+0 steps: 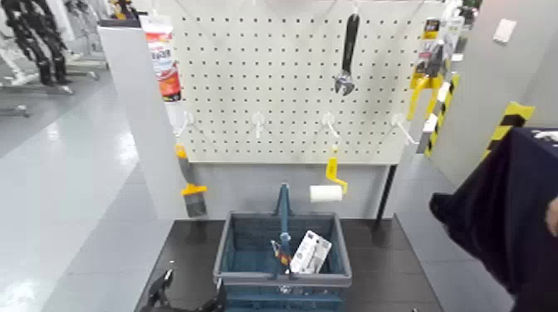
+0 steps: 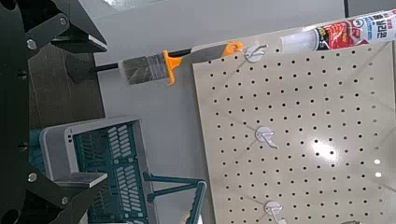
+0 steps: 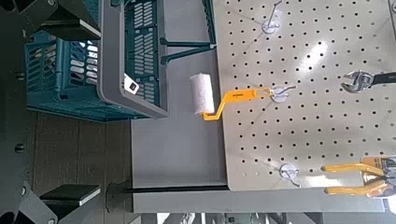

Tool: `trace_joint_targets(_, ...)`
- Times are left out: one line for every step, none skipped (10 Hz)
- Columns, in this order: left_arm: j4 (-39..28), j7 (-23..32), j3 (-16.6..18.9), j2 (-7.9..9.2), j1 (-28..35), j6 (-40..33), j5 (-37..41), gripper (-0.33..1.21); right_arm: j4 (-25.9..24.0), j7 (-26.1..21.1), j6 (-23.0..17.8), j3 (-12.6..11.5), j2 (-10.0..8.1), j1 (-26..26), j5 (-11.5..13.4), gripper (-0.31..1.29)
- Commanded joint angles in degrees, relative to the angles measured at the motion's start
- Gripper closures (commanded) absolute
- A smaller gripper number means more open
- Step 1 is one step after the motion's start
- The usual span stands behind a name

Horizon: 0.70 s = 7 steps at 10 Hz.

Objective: Put the yellow pliers into the crate.

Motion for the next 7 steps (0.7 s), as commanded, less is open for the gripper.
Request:
trace_joint_targets(0.29, 0.0, -0.12, 0.0, -0.3, 0.22, 0.03, 0.31, 0.0, 0.12, 0.05, -0.25, 0.79, -0.09, 0.0, 0.14)
trace_joint_targets(0.47, 0.0, -0.21, 0.0, -0.47, 0.22, 0.03, 0.31, 0.0, 0.21, 0.05, -0.25, 0.79, -0.09, 0.0, 0.14)
trace_joint_targets(0.47, 0.0, -0.21, -0.09, -0.47, 0.31, 0.03, 0.31, 0.0, 0.3, 0.14, -0.34, 0.79, -0.09, 0.0, 0.14)
trace_joint_targets(0.47, 0.0, -0.21, -0.09, -0.47, 0.31, 0.03, 0.31, -0.09, 0.39, 0.14, -0.43, 0.79, -0.09, 0.0, 0.14)
trace_joint_targets(0.47, 0.0, -0.21, -0.09, -0.47, 0.31, 0.11, 0.31, -0.44, 0.56, 0.31, -0.78, 0.79, -0.09, 0.18, 0.14)
trace_joint_targets(0.47, 0.0, -0.21, 0.0, -0.47, 0.4, 0.03, 0.31, -1.23, 1.18, 0.75, -1.57, 0.79, 0.0, 0.88, 0.14)
trace_joint_targets(0.47, 0.0, -0.21, -0.09, -0.47, 0.31, 0.11, 0.31, -2.46, 2.06, 2.16, -2.45, 0.79, -0.09, 0.26, 0.14)
